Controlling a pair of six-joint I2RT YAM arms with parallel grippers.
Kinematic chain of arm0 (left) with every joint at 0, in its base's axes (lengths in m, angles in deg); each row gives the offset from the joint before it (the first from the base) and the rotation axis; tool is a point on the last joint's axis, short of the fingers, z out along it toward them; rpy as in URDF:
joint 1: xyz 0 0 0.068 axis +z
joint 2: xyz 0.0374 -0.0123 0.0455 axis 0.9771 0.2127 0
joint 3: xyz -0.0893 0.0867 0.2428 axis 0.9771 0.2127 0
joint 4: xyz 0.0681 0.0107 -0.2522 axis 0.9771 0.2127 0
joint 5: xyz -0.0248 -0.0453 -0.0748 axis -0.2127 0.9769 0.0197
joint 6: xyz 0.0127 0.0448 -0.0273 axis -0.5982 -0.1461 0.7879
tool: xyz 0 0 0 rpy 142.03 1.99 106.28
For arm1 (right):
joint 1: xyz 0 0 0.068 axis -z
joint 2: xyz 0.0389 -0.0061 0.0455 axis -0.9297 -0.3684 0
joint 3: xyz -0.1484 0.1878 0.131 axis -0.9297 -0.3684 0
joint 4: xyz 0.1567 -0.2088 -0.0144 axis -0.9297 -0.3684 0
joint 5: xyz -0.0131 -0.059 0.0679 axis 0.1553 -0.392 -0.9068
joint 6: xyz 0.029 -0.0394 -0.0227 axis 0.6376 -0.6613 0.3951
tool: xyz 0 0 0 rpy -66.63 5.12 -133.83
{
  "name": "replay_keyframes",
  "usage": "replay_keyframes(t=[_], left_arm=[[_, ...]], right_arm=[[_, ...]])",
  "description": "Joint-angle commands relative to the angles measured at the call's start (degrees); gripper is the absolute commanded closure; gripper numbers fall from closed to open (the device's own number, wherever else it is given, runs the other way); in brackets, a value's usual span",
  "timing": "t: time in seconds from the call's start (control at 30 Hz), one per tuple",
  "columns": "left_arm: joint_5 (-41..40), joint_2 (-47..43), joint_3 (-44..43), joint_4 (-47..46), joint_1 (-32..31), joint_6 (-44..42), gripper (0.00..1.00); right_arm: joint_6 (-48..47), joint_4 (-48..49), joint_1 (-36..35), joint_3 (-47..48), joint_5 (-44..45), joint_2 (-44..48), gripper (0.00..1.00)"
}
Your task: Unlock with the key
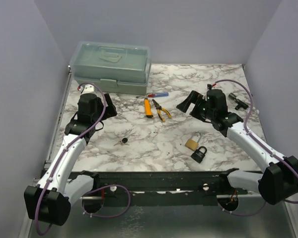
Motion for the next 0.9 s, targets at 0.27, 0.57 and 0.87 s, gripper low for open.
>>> replay_keyframes(t=[0.27, 0.57, 0.87], left_arm=[[-2.5, -5.5, 0.9, -0.7, -1.9, 0.1, 0.04], [0.0, -7.4, 1.3, 3.9, -3.0, 2.5, 0.06], [1.7, 1.7, 1.7, 6.4, -5.9, 6.0, 0.22]], right_arm=[[12.5, -32.0, 0.0, 4.2, 10.1, 5.7, 0.00], [17.3, -41.8, -0.6, 3.1, 8.0, 9.9, 0.00], [18.2, -45.7, -0.6, 1.1, 8.3, 15.9, 0.00]])
